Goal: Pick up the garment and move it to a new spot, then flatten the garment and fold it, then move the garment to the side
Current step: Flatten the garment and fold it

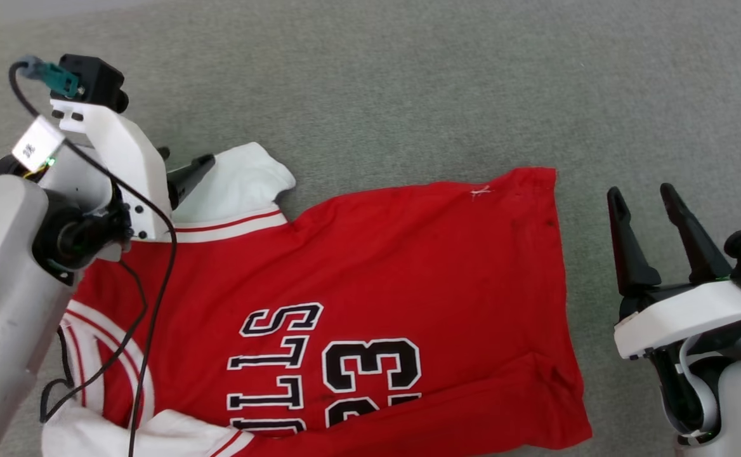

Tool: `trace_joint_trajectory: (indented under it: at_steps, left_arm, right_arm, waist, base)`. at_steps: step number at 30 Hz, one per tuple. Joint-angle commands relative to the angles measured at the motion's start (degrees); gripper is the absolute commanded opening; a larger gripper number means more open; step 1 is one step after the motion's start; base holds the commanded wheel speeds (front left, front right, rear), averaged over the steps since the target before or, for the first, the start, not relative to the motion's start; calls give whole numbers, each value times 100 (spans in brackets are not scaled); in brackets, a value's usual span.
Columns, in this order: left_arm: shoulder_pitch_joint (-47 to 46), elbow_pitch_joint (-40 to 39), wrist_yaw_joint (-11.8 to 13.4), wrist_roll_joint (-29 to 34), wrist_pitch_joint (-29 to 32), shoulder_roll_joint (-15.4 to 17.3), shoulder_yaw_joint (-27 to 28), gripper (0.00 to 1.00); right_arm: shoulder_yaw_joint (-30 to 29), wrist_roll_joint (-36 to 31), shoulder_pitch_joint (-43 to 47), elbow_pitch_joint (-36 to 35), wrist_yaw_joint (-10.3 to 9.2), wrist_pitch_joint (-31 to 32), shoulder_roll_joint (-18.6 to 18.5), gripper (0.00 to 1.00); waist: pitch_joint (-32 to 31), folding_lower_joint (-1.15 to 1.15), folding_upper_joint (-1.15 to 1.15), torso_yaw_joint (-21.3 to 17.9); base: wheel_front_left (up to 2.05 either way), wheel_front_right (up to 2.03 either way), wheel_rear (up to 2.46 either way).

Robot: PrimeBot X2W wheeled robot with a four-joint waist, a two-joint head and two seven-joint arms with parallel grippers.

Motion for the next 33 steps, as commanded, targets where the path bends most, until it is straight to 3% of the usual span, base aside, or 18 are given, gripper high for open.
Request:
trace_joint_trajectory:
  at_steps: [1, 8, 9, 10, 12, 16, 21, 33]
  left_arm:
    - [-110, 66, -28, -83, 223, 9, -37, 100]
    - [-160, 551, -16, -405, 1415, 11, -339, 100]
    - [-113, 633, 11, -434, 1534, -9, -401, 91]
    - [-68, 721, 40, -445, 1687, -20, -470, 47]
    - [59, 884, 88, -549, 1914, -96, -537, 0]
    - [123, 987, 84, -612, 2051, -183, -609, 0]
    - [-49, 955, 13, -572, 1620, -149, -412, 0]
    - [-550, 475, -141, -270, 702, -200, -243, 0]
  right_arm:
    - [21, 42, -111, 36, -2, -53, 34, 100]
    - [73, 167, -163, 292, -2, -207, 56, 100]
    - [65, 192, -173, 322, -2, -230, 58, 100]
    - [68, 226, -180, 351, -2, -251, 59, 100]
    - [85, 285, -201, 402, -2, -259, 59, 100]
    - [107, 395, -284, 478, -2, -211, 60, 100]
    - [144, 523, -482, 750, -2, 53, 55, 100]
    - [748, 1153, -1725, 2199, -2, 2061, -773, 100]
  waist:
    - [100, -1, 0, -123]
    - [239, -1, 0, -369]
    - [250, -1, 0, -387]
    - [262, -1, 0, -402]
    - [277, -1, 0, -428]
    - [286, -1, 0, -434]
    - [222, -1, 0, -364]
    - [43, -1, 0, 214]
  base:
    - [0, 0, 0]
    - [0, 0, 0]
    - [0, 0, 0]
    - [0, 0, 0]
    - [0, 0, 0]
    - [0, 0, 0]
    - [0, 0, 0]
    - [0, 0, 0]
